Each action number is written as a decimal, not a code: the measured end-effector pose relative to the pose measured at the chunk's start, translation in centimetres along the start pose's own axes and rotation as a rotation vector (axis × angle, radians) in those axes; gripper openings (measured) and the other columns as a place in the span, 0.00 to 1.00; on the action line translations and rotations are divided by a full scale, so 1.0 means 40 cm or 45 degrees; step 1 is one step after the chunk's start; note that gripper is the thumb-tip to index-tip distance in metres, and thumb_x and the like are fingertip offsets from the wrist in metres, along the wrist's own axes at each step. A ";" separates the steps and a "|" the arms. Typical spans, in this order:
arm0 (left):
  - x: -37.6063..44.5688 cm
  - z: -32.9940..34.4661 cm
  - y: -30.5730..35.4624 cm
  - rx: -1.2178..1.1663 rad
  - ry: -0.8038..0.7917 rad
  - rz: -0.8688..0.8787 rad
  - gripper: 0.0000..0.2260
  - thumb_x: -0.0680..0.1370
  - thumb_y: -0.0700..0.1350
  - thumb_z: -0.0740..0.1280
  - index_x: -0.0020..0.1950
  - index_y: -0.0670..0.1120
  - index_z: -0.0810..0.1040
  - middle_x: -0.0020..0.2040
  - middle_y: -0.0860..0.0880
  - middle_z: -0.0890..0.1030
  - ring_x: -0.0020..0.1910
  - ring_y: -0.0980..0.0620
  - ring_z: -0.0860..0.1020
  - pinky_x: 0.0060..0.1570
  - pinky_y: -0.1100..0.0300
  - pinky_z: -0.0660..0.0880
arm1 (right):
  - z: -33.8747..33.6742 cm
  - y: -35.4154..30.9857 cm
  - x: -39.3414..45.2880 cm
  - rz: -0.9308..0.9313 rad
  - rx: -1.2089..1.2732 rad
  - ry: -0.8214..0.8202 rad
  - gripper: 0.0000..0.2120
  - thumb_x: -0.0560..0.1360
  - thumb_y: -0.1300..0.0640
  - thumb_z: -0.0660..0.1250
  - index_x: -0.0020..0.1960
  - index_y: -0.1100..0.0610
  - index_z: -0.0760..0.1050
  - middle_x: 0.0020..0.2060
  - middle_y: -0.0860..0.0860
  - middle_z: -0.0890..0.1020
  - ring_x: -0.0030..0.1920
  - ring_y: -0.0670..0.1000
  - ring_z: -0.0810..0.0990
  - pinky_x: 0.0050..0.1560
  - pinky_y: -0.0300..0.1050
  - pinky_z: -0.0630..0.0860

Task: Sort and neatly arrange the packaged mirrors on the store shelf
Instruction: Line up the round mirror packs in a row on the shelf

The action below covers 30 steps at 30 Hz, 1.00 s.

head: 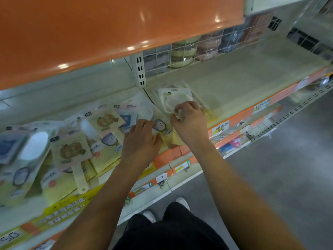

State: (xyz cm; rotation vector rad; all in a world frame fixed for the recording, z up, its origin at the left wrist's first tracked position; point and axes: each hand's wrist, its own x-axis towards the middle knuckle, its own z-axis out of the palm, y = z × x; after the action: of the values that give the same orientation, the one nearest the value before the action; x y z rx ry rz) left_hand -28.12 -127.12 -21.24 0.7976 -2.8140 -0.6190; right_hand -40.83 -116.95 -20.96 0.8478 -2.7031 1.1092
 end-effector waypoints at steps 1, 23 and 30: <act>0.009 -0.002 0.006 -0.004 -0.002 -0.013 0.16 0.76 0.50 0.63 0.63 0.47 0.71 0.60 0.47 0.72 0.58 0.43 0.73 0.54 0.47 0.72 | 0.001 0.005 0.016 -0.006 -0.004 0.005 0.09 0.69 0.55 0.70 0.47 0.57 0.80 0.49 0.53 0.80 0.52 0.56 0.77 0.58 0.50 0.70; 0.111 0.043 0.131 0.062 0.076 -0.238 0.15 0.77 0.52 0.62 0.62 0.49 0.72 0.62 0.49 0.72 0.61 0.46 0.71 0.60 0.49 0.69 | 0.005 0.129 0.161 0.083 -0.354 -0.534 0.26 0.76 0.41 0.61 0.71 0.47 0.65 0.74 0.52 0.60 0.69 0.63 0.61 0.68 0.56 0.61; 0.098 0.063 0.153 0.062 0.143 -0.273 0.15 0.76 0.52 0.62 0.60 0.49 0.73 0.59 0.49 0.73 0.59 0.46 0.73 0.58 0.48 0.71 | -0.005 0.149 0.162 0.028 -0.386 -0.668 0.31 0.76 0.40 0.62 0.75 0.44 0.57 0.78 0.50 0.51 0.75 0.63 0.51 0.73 0.59 0.54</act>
State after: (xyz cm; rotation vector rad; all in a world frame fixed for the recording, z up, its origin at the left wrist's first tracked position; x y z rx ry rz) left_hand -34.93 -123.60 -20.76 1.1167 -2.6722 -0.5188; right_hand -49.44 -116.31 -22.61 1.1879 -3.1800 0.4984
